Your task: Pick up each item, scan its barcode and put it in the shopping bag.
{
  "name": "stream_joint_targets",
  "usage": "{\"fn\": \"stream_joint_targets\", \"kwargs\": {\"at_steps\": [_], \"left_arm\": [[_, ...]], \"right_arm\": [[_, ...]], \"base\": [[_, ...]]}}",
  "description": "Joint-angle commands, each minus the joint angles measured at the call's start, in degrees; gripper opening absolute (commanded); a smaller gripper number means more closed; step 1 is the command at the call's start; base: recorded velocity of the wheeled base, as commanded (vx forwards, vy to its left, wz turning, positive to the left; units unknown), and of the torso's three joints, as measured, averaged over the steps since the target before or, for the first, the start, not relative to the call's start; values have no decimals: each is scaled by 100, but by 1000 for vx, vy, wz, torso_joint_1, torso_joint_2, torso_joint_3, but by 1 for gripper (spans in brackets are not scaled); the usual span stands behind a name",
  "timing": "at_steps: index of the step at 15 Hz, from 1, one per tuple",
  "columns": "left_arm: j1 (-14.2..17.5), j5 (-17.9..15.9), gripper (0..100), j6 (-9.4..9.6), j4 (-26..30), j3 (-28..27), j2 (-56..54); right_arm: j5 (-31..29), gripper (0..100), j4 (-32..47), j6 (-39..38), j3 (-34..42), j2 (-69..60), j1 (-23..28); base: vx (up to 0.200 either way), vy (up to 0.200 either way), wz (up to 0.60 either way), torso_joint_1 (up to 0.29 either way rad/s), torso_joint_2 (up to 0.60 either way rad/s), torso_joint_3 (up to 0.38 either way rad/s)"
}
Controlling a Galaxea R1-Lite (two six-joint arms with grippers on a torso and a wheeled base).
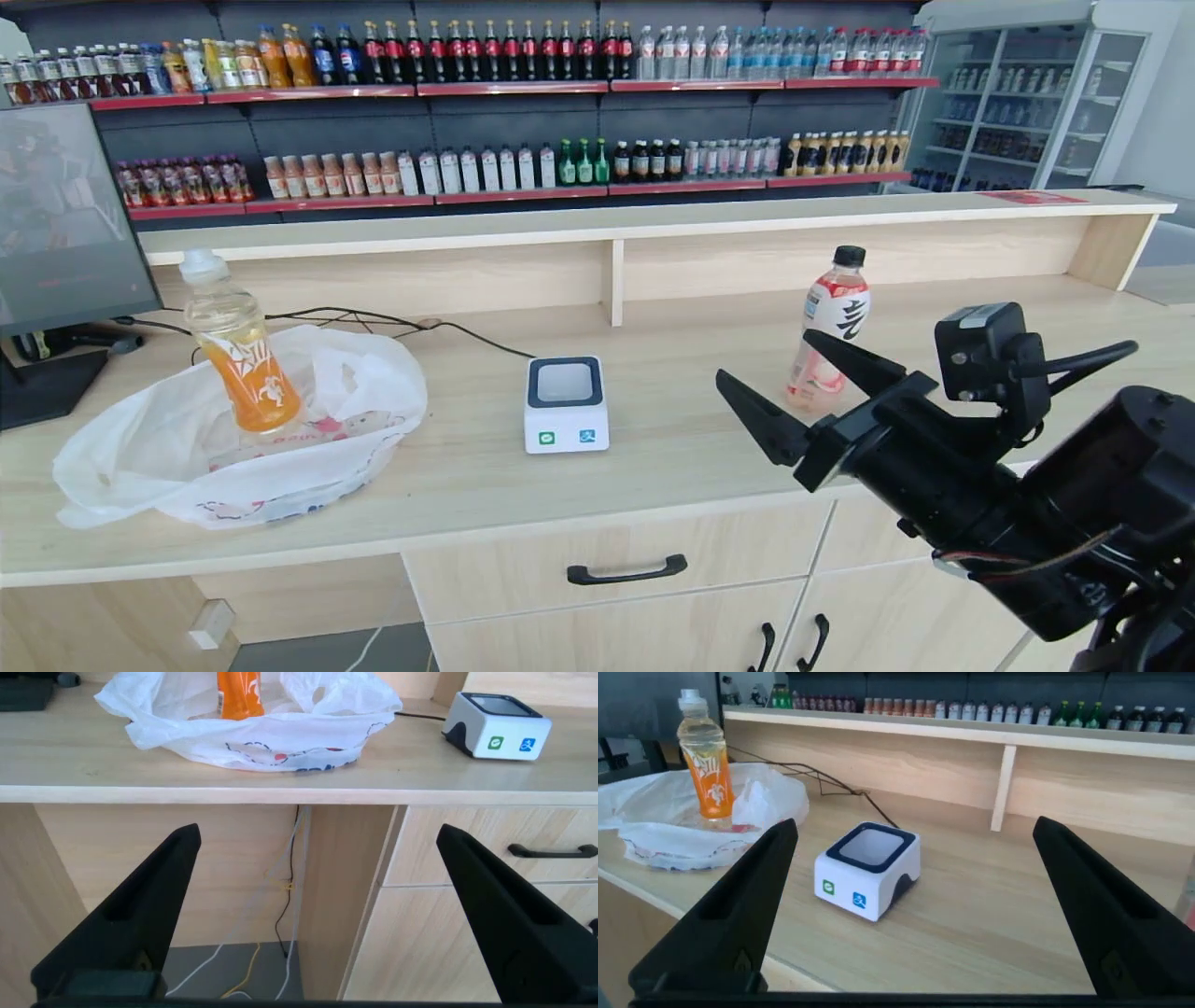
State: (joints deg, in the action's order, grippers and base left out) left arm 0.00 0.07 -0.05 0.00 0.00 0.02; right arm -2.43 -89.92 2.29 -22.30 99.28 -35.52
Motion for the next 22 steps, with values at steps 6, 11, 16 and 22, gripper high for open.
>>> {"fn": "stream_joint_targets", "kwargs": {"at_steps": [6,11,16,22], "left_arm": [[0,1,100,-13,0,0,-2],[0,1,100,-4,0,0,-2],[0,1,100,-4,0,0,-2],[0,1,100,-4,0,0,-2]], "right_arm": [[5,100,-8,-53,243,285,1742],[5,100,-8,-185,-12,988,2480],[40,100,-8,-379,-231,1304,2454],[49,100,-8,-888,-293,1586,2366]], "base": [[0,0,0,0,0,0],[0,0,0,0,0,0],[0,0,0,0,0,0],[0,0,0,0,0,0]]}}
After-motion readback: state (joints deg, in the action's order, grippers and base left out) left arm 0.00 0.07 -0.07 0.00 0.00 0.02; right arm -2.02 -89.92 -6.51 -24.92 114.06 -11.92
